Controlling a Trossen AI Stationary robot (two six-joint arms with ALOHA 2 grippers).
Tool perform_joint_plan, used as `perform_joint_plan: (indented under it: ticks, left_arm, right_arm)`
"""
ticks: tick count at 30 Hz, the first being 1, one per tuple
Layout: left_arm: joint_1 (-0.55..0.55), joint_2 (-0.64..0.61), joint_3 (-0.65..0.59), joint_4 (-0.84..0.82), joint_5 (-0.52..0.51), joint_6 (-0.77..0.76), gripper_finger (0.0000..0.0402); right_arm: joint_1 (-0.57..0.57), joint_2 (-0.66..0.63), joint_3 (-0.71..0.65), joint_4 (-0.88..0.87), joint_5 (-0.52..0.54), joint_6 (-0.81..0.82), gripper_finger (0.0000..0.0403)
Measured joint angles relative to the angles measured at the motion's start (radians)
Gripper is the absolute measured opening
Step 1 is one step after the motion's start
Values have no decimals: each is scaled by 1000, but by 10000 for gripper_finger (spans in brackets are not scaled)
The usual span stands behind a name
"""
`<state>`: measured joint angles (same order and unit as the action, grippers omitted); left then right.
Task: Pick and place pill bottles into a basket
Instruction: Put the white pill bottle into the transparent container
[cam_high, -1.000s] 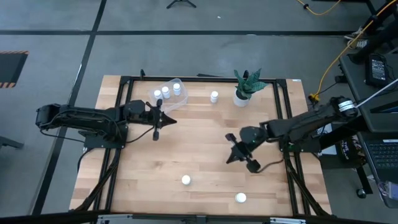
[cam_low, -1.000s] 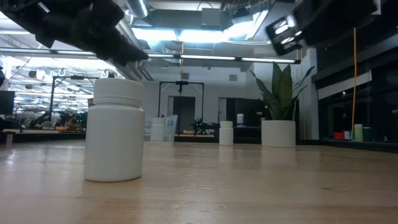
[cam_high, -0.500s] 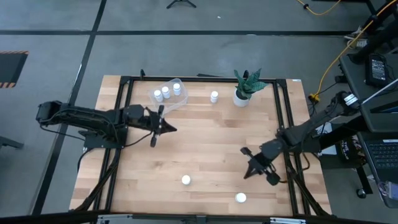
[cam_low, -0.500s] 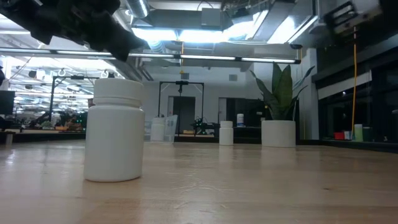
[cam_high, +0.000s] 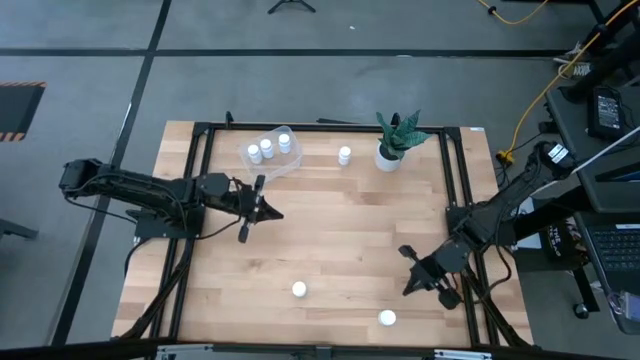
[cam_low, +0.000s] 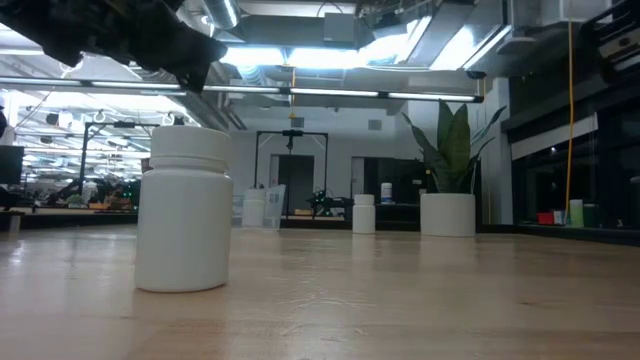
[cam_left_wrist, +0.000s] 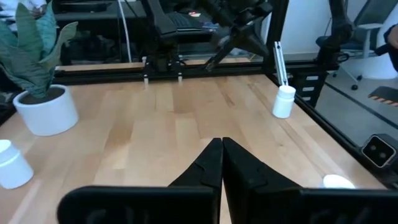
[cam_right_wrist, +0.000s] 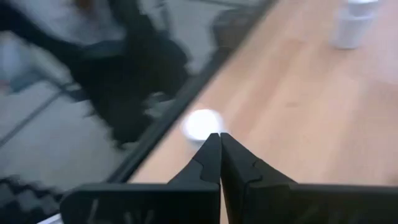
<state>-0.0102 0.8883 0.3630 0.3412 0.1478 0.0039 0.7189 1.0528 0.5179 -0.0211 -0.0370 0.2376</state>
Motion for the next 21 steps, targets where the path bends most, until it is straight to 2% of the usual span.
perform_joint_plan:
  ticks: [3, 8, 13, 21]
  left_arm:
    - [-8, 0, 0, 0, 0, -2, 3]
    - [-10, 0, 0, 0, 0, -23, 4]
    - [-10, 0, 0, 0, -1, -26, 3]
    - [-10, 0, 0, -8, -24, -17, 2]
  right_arm:
    - [25, 0, 0, -23, 160, 58, 0]
    - [84, 4, 24, -45, 240, 135, 0]
    - [147, 65, 133, -197, 357, 242, 0]
    - [194, 267, 332, -400, 377, 462, 0]
